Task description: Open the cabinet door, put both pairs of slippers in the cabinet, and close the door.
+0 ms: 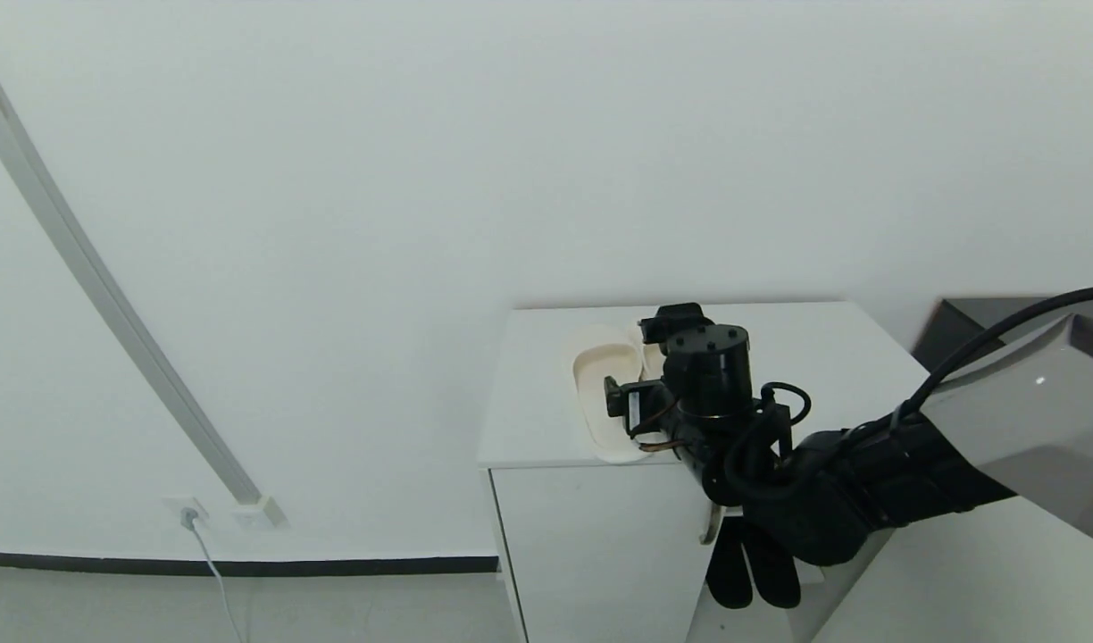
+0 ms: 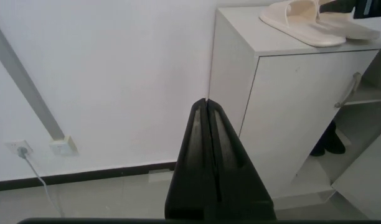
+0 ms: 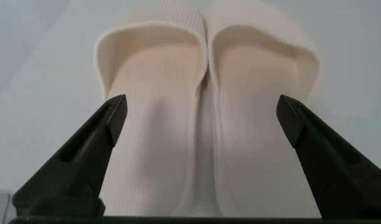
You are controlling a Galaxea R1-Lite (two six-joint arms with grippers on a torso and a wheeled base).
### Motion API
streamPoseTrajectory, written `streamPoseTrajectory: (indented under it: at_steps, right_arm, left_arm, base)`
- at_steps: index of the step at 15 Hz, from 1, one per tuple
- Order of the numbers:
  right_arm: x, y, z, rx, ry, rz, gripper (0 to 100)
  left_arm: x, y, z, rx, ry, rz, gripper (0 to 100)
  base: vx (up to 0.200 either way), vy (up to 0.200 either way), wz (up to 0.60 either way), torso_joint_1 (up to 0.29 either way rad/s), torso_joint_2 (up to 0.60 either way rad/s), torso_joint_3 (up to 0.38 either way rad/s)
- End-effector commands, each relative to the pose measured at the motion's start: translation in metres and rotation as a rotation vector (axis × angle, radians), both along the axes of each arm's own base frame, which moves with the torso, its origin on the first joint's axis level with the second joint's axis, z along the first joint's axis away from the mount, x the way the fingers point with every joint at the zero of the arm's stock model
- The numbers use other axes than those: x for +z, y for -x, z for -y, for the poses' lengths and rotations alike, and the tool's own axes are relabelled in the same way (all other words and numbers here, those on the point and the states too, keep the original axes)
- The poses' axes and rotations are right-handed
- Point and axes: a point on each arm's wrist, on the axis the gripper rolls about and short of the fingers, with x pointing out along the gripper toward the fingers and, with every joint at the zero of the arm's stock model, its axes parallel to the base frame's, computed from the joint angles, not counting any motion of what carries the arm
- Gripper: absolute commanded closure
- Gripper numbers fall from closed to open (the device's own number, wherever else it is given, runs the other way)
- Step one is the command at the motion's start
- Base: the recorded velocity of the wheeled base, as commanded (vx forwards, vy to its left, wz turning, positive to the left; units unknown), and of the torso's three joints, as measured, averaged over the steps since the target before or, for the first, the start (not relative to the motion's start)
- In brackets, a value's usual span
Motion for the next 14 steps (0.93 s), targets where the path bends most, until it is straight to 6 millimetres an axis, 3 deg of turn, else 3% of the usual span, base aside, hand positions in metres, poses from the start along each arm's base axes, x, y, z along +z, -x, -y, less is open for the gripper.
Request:
streamPoseTrajectory:
  at_steps: [1, 11, 14]
  right_arm:
    - [-0.019, -0.014, 0.0, -0.018, 0.018, -0.021, 0]
    - [-0.024, -0.066, -0.006, -0.021, -0.024, 0.023, 0]
    - [-0.016, -0.069, -0.011, -0.011, -0.033, 0.034, 0]
  left_arm:
    - [0.0, 0.0, 0.0, 0.0, 0.001, -0.003, 100]
    - [0.0, 0.0, 0.0, 0.0, 0.001, -0.003, 100]
    - [0.0, 0.0, 0.0, 0.0, 0.001, -0.003, 100]
  base:
    - [0.0, 0.0, 0.0, 0.0, 0.0, 0.0]
    - [0.0, 0.0, 0.0, 0.0, 0.0, 0.0]
    - [0.0, 0.0, 0.0, 0.0, 0.0, 0.0]
